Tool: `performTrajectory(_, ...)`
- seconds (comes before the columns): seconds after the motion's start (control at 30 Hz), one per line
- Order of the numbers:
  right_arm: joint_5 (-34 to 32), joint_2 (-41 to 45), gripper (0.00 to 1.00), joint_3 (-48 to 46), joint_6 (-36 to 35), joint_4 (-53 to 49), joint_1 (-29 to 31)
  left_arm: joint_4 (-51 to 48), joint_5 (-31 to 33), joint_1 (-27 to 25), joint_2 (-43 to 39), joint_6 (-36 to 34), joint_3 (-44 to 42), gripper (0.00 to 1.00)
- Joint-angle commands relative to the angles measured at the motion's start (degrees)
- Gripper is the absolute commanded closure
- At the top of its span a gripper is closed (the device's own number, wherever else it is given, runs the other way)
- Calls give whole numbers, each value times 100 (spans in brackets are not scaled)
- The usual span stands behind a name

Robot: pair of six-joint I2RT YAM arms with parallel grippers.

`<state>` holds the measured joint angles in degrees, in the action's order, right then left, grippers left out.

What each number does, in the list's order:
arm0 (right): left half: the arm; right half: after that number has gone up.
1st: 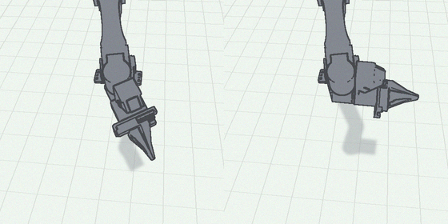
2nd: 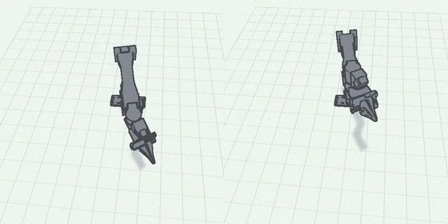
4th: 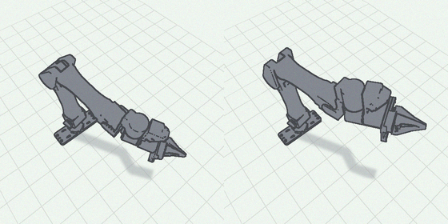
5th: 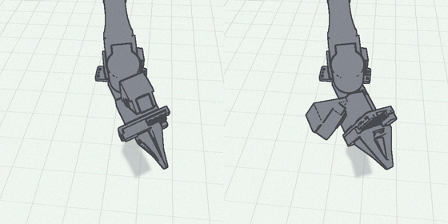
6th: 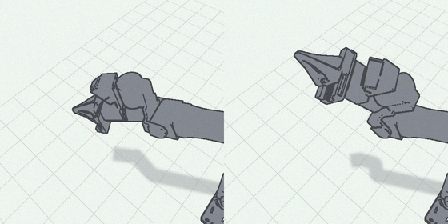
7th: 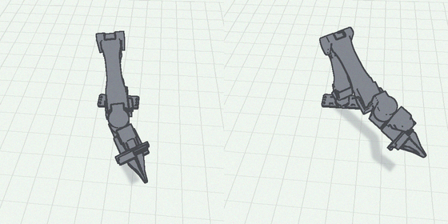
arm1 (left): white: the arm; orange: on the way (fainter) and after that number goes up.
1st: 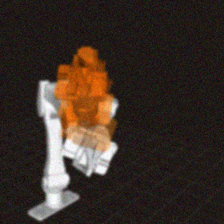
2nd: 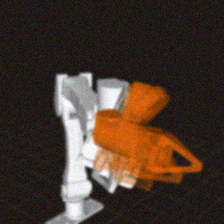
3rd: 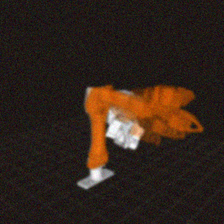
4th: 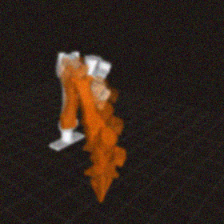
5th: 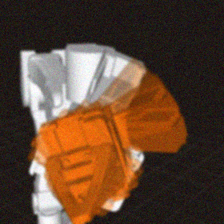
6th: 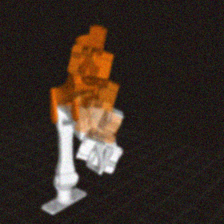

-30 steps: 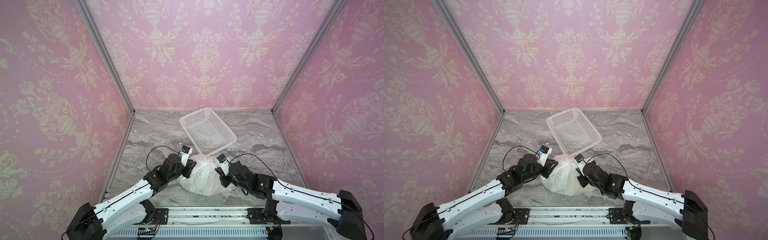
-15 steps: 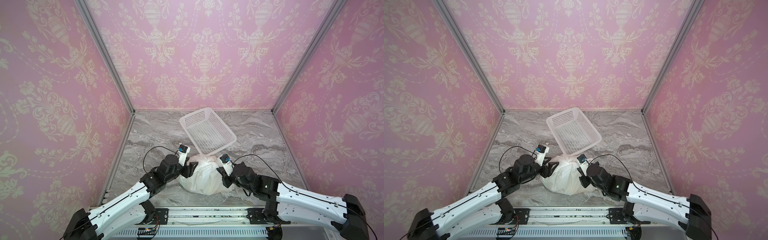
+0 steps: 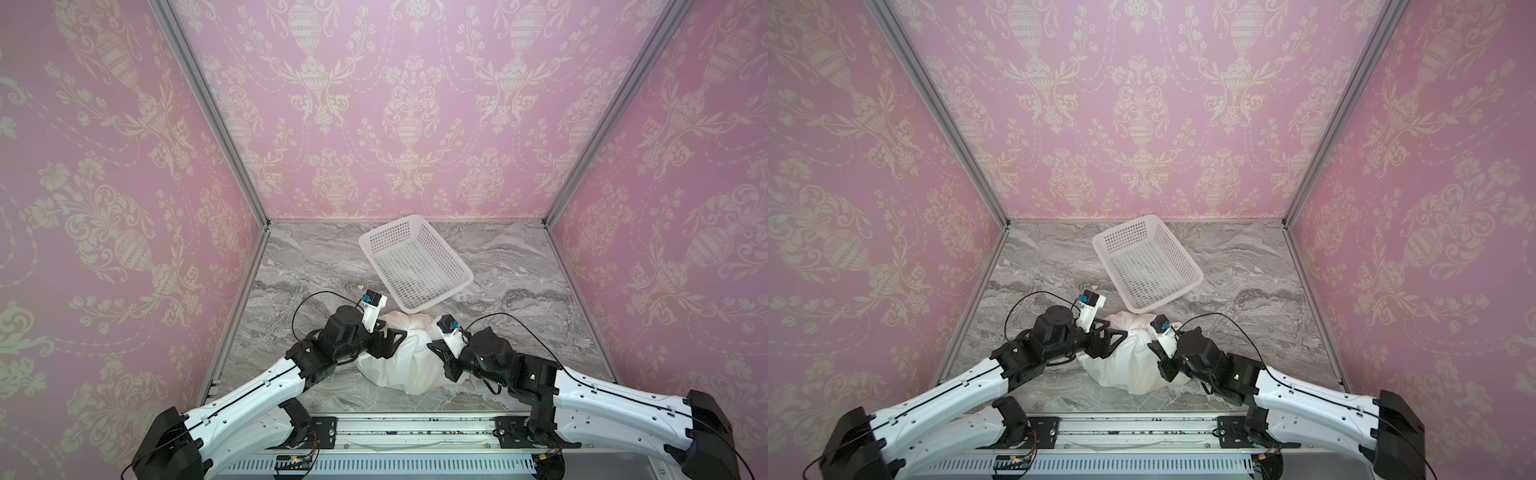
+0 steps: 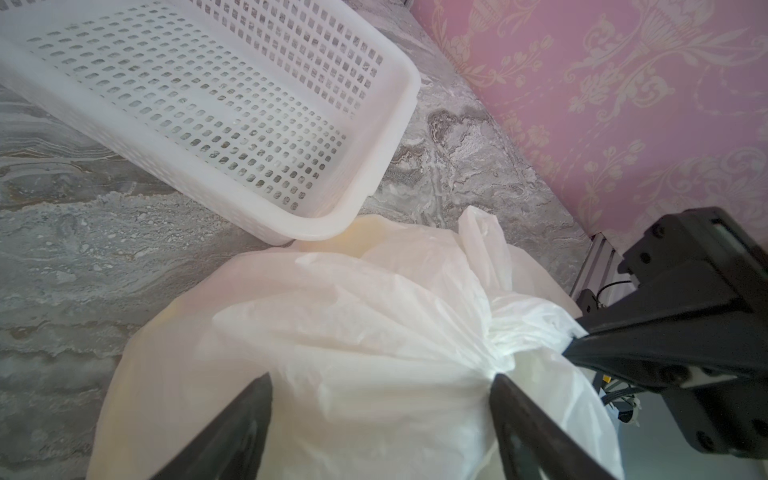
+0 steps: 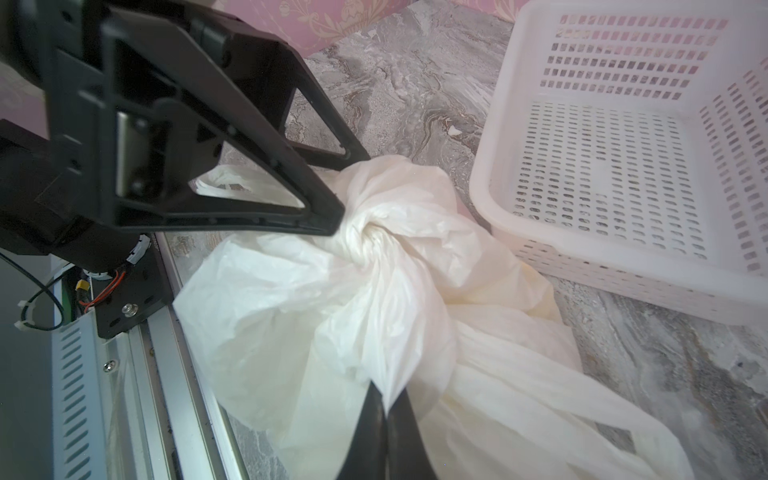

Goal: Untie the knot of the plastic bag and take out the fruit
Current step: 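Pull the knot apart with both grippers, loosening the bag handles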

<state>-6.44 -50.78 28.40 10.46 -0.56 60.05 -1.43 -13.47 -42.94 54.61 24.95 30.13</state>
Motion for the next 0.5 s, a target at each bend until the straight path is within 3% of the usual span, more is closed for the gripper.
performTrajectory(0.0,171,-57,100,-63,-94,230,34,205,-154,-22,111,-11,8,57)
performTrajectory(0.03,187,-79,100,-68,-103,252,33,207,-64,-22,112,5,19,74)
performTrajectory(0.1,144,-141,100,-64,-123,261,34,213,73,-22,64,19,11,97)
performTrajectory(0.3,-343,-84,100,-180,-99,303,35,-42,863,-13,-598,-3,-155,100)
performTrajectory(0.47,-1130,205,100,-350,-20,197,24,-950,2121,105,-1517,9,-188,100)
